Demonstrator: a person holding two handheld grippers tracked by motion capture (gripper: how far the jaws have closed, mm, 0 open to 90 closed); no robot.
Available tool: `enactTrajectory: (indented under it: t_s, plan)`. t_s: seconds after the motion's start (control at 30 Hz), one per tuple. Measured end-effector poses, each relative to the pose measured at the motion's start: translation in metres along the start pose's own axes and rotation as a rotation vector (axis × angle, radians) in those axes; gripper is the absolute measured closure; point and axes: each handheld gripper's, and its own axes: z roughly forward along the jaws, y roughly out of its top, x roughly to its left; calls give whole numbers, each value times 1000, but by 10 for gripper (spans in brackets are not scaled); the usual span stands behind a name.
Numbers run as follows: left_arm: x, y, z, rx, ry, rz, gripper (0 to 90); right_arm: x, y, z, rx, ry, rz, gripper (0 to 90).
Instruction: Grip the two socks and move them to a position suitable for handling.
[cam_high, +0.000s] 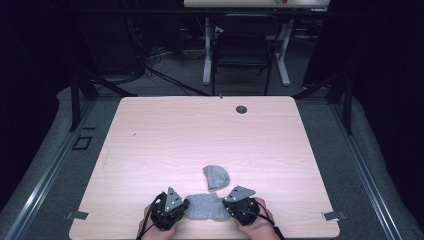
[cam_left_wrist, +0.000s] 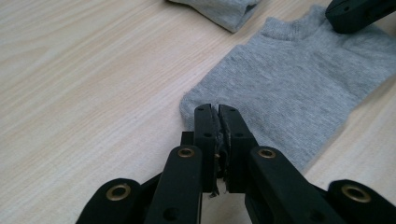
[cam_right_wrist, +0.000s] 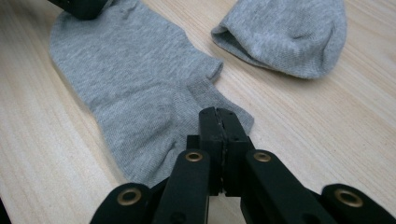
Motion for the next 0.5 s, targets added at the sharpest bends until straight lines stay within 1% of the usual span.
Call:
enactTrajectory:
  t_s: [0.03, 0.07, 0.1, 0.17, 0.2, 0.23, 0.27, 0.3, 0.33, 0.37, 0.4, 0.43, 0.47, 0.5]
  plan:
    - [-1, 0, 0, 1, 2, 3, 866, 0, 0, 0, 3, -3, 11, 900]
    - [-1, 1, 0, 1, -4, 0, 859, -1, 0, 0, -1, 5, 24, 900]
    - [-1, 1, 0, 1, -4, 0, 854, -1, 0, 0, -1, 5, 24, 900]
    - [-1, 2, -1, -2, -8, 8, 852, -3, 1, -1, -19, 10, 48, 894]
    - [-1, 3, -1, -8, -7, 3, 849, -4, 2, -3, -25, 8, 48, 891]
    - [-1, 3, -2, -11, -7, 2, 846, -5, 3, -4, -43, 1, 59, 882]
    - [0, 4, -2, -16, -2, 9, 843, -10, 6, -7, -57, -6, 75, 864]
    - [0, 4, -3, -21, 1, 0, 843, -10, 6, -7, -57, -6, 75, 864]
    - [1, 5, -3, -18, -3, -1, 838, -13, 7, -8, -66, -13, 85, 857]
    - [2, 6, -3, -22, 2, -2, 830, -17, 9, -9, -72, -22, 92, 843]
    - [2, 6, -3, -29, 1, -6, 828, -20, 11, -8, -81, -30, 110, 827]
    - [2, 7, -3, -32, 2, -7, 827, -24, 13, -8, -80, -38, 120, 816]
    - [2, 8, -4, -33, 2, -9, 823, -32, 17, -7, -89, -59, 129, 786]
    - [3, 8, -5, -37, 9, -3, 823, -32, 17, -7, -89, -59, 129, 786]
